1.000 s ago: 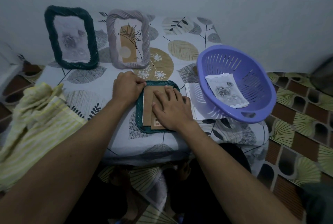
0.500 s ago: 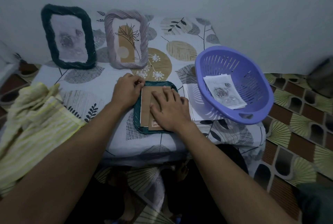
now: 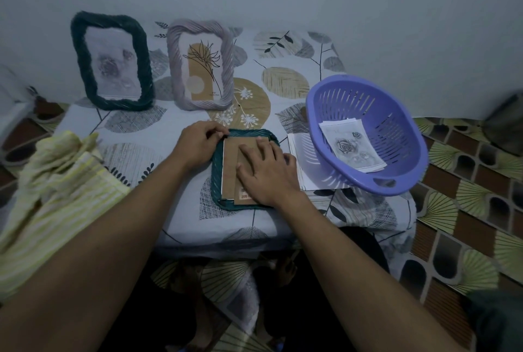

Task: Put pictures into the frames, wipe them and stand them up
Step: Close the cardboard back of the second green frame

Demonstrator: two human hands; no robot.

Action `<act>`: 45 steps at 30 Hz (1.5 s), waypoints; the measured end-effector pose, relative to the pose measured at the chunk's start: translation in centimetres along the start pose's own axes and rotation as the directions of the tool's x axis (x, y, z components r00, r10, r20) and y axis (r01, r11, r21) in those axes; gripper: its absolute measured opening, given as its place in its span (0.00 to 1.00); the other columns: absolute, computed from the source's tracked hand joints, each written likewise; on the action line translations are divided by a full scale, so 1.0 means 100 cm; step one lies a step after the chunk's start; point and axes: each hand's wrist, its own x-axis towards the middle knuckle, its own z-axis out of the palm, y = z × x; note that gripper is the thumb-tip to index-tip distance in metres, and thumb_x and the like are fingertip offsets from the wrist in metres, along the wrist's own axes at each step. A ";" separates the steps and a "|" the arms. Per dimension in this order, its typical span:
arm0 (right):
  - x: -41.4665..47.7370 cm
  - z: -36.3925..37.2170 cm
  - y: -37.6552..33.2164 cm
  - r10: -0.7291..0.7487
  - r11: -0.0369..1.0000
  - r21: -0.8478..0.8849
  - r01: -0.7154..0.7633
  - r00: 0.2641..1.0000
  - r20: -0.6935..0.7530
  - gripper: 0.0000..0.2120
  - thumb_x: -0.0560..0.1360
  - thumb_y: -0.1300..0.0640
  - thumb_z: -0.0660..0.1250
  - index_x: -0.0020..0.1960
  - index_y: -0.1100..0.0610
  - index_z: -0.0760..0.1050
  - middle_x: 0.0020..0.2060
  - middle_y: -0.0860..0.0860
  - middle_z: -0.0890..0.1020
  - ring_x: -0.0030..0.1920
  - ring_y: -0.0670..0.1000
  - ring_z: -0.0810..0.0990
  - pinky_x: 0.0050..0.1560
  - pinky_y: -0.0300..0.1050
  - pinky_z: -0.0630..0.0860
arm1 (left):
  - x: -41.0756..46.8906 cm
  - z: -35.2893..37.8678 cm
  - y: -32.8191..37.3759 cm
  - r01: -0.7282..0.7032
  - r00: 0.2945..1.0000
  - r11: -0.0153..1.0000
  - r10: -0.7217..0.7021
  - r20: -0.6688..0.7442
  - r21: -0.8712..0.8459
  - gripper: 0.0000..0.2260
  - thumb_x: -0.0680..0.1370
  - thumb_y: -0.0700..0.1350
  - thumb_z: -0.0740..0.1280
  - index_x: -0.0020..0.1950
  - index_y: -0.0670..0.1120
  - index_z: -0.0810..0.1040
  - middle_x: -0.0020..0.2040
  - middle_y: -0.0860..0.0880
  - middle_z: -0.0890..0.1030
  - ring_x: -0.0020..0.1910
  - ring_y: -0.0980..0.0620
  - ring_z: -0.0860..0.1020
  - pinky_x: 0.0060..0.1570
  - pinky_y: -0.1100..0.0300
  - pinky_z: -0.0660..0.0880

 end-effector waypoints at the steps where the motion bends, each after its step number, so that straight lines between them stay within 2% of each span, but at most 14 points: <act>1: 0.000 0.000 0.000 0.000 1.000 0.002 0.000 1.000 0.003 0.25 0.81 0.38 0.50 0.77 0.40 0.58 0.80 0.51 0.56 0.79 0.53 0.51 0.74 0.60 0.51 | -0.004 -0.001 -0.001 -0.015 1.000 1.000 0.015 0.008 0.004 0.11 0.82 0.40 0.63 0.59 0.47 0.83 0.57 0.45 0.82 0.56 0.49 0.77 0.54 0.63 0.66; 4: 0.000 0.000 0.000 0.000 1.000 0.007 0.000 1.000 0.008 0.25 0.81 0.38 0.50 0.77 0.40 0.58 0.80 0.51 0.55 0.79 0.53 0.51 0.74 0.60 0.51 | -0.016 -0.001 -0.007 -0.081 0.996 0.996 0.080 0.033 0.026 0.17 0.83 0.41 0.59 0.71 0.48 0.75 0.61 0.42 0.79 0.62 0.44 0.75 0.59 0.59 0.68; 6: 0.000 -0.001 -0.001 0.002 1.000 0.008 -0.003 1.000 0.015 0.25 0.81 0.38 0.50 0.77 0.40 0.58 0.80 0.51 0.55 0.79 0.53 0.51 0.74 0.61 0.51 | -0.026 0.002 -0.011 -0.073 0.996 0.997 0.071 0.051 0.034 0.20 0.83 0.47 0.57 0.76 0.48 0.68 0.65 0.43 0.78 0.65 0.43 0.74 0.64 0.49 0.69; 8: 0.000 -0.002 -0.001 0.005 1.000 0.009 -0.005 1.000 0.016 0.24 0.81 0.38 0.50 0.76 0.40 0.58 0.80 0.50 0.55 0.79 0.53 0.51 0.74 0.60 0.51 | -0.037 0.005 -0.014 -0.035 0.996 0.991 0.024 0.083 0.131 0.24 0.83 0.56 0.54 0.77 0.50 0.62 0.67 0.44 0.76 0.68 0.41 0.71 0.67 0.41 0.67; 12: -0.001 -0.003 0.000 0.011 0.999 0.046 -0.012 1.000 0.016 0.22 0.83 0.42 0.49 0.76 0.39 0.59 0.80 0.49 0.56 0.79 0.52 0.51 0.74 0.59 0.50 | -0.068 0.009 -0.006 -0.050 0.992 0.932 0.004 0.128 0.359 0.34 0.81 0.67 0.49 0.81 0.49 0.53 0.78 0.46 0.63 0.78 0.44 0.57 0.75 0.42 0.51; 16: -0.001 -0.006 0.001 0.024 0.995 0.101 -0.027 0.999 0.031 0.21 0.84 0.47 0.49 0.76 0.38 0.60 0.80 0.48 0.56 0.79 0.51 0.50 0.74 0.55 0.49 | -0.077 0.011 -0.004 -0.063 0.981 0.881 -0.032 0.192 0.469 0.49 0.70 0.78 0.38 0.82 0.48 0.45 0.82 0.50 0.52 0.80 0.47 0.49 0.77 0.41 0.45; 24: 0.004 -0.017 0.000 0.055 0.979 0.186 -0.081 0.988 0.142 0.22 0.83 0.49 0.52 0.76 0.38 0.61 0.80 0.47 0.55 0.79 0.51 0.50 0.74 0.56 0.47 | -0.078 0.014 -0.008 -0.078 0.987 0.868 -0.001 0.158 0.491 0.50 0.70 0.80 0.42 0.82 0.49 0.45 0.82 0.51 0.51 0.80 0.48 0.49 0.77 0.40 0.45; 27: 0.004 -0.019 0.000 0.067 0.972 0.213 -0.095 0.988 0.136 0.23 0.82 0.49 0.54 0.75 0.38 0.62 0.79 0.47 0.57 0.78 0.52 0.52 0.73 0.56 0.49 | -0.079 0.015 -0.008 -0.084 0.988 0.866 0.008 0.154 0.493 0.50 0.69 0.80 0.41 0.82 0.49 0.45 0.82 0.51 0.52 0.80 0.47 0.49 0.77 0.40 0.45; 32: 0.011 -0.018 -0.005 0.132 0.942 0.306 -0.138 0.990 0.041 0.21 0.77 0.51 0.58 0.69 0.40 0.72 0.72 0.47 0.68 0.73 0.53 0.61 0.71 0.55 0.54 | -0.079 0.014 -0.009 -0.083 0.990 0.869 0.016 0.140 0.488 0.49 0.70 0.80 0.43 0.82 0.49 0.46 0.82 0.52 0.52 0.80 0.48 0.49 0.76 0.41 0.46; 35: 0.010 -0.016 -0.006 0.152 0.909 0.412 -0.066 0.972 -0.180 0.18 0.76 0.56 0.59 0.60 0.44 0.81 0.61 0.49 0.78 0.64 0.54 0.71 0.67 0.56 0.67 | -0.079 0.014 -0.009 -0.082 0.990 0.870 0.017 0.138 0.487 0.49 0.71 0.79 0.45 0.82 0.49 0.47 0.82 0.52 0.52 0.80 0.48 0.49 0.76 0.41 0.46; 38: 0.006 -0.016 0.000 0.219 0.940 0.322 -0.115 0.926 -0.307 0.14 0.79 0.57 0.62 0.61 0.47 0.82 0.59 0.49 0.79 0.62 0.54 0.71 0.63 0.52 0.65 | -0.078 0.014 -0.008 -0.081 0.991 0.875 0.020 0.130 0.478 0.49 0.70 0.80 0.45 0.81 0.49 0.47 0.82 0.51 0.53 0.80 0.47 0.50 0.76 0.40 0.46; 42: 0.005 -0.014 0.006 0.267 0.961 0.138 -0.239 0.935 -0.235 0.20 0.82 0.49 0.57 0.72 0.53 0.71 0.69 0.53 0.72 0.69 0.57 0.67 0.67 0.56 0.63 | -0.079 0.014 -0.008 -0.084 0.992 0.878 0.030 0.121 0.472 0.49 0.70 0.80 0.46 0.81 0.49 0.48 0.82 0.51 0.54 0.80 0.47 0.51 0.76 0.41 0.47; 45: 0.004 -0.013 0.008 0.265 0.964 0.061 -0.258 0.943 -0.199 0.22 0.83 0.46 0.54 0.73 0.53 0.69 0.71 0.53 0.70 0.70 0.57 0.66 0.68 0.56 0.62 | -0.079 0.014 -0.008 -0.078 0.993 0.882 0.026 0.116 0.465 0.49 0.69 0.80 0.46 0.81 0.49 0.48 0.82 0.52 0.54 0.80 0.48 0.51 0.76 0.41 0.47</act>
